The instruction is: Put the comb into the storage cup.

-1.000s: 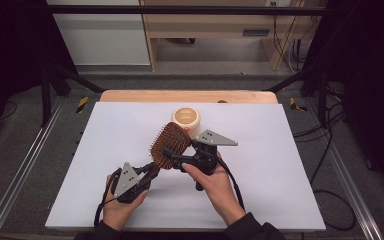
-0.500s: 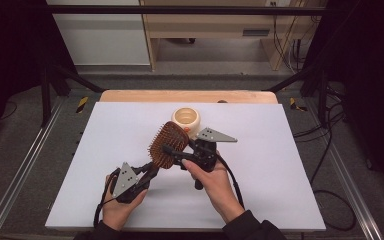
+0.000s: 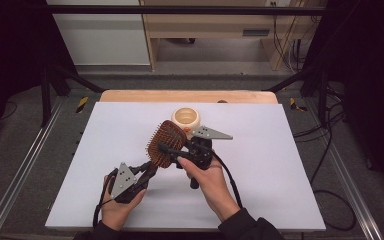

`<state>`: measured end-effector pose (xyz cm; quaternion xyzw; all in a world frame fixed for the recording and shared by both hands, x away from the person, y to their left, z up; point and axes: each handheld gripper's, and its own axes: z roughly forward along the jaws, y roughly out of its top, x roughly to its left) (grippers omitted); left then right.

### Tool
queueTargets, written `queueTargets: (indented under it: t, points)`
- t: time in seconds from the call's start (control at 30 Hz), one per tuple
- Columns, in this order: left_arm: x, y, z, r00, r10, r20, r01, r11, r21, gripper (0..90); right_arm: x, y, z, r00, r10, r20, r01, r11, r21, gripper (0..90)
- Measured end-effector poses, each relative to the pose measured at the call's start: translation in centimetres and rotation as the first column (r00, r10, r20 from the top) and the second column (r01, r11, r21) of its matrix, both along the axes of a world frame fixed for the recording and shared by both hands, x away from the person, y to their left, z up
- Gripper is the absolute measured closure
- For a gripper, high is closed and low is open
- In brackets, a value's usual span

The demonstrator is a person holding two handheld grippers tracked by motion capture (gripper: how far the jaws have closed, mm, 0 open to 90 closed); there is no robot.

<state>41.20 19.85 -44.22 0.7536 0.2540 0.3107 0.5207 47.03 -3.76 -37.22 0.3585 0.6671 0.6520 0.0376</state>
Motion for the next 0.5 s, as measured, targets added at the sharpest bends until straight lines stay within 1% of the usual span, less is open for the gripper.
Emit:
queueTargets:
  t: [0.3, 0.5]
  points:
    - [0.04, -0.03, -0.11, 1.0, 0.001, -0.002, -0.001, 1.0, 0.0, 72.9, 0.07, -0.07, 0.02, 0.9999, 0.008, -0.007, -0.008, 1.0, -0.006, 41.3]
    - [0.0, -0.01, 0.0, 1.0, 0.005, 0.005, -0.005, 1.0, 0.004, 72.9, 0.09, -0.09, 0.12, 0.9999, 0.009, -0.006, -0.009, 1.0, 0.005, 40.9]
